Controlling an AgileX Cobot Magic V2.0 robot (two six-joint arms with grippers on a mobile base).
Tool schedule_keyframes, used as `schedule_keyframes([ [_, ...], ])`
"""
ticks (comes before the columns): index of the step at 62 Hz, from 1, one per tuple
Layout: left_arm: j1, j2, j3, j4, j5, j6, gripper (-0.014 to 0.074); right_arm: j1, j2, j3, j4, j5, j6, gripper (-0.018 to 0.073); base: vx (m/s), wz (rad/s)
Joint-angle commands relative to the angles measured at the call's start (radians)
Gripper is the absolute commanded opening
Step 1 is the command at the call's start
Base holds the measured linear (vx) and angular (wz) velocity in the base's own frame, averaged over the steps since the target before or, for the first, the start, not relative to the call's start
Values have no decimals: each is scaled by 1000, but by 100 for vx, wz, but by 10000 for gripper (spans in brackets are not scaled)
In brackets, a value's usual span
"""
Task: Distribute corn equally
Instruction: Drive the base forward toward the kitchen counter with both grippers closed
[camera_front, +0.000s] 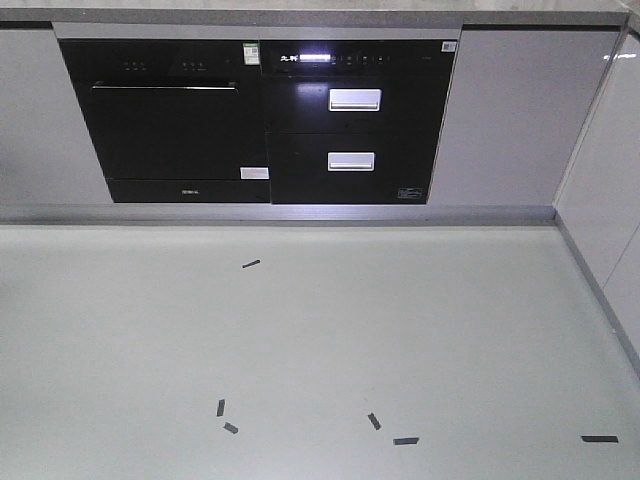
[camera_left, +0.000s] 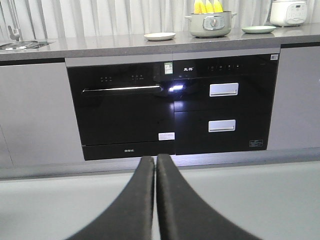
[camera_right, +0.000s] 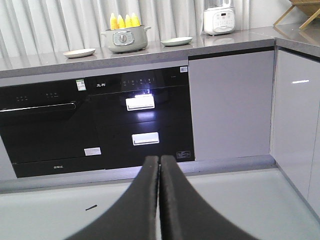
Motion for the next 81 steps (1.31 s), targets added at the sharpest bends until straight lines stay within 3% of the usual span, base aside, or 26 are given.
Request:
schedule_keyframes([
  [1,1,-16,15,0,-73,-7,-6,-4,-5,7,-7,-72,-11,-6,5,-3],
  [81,1,-16,15,0,-73,-7,-6,-4,-4,7,-7,-72,-11,-6,2,-2],
])
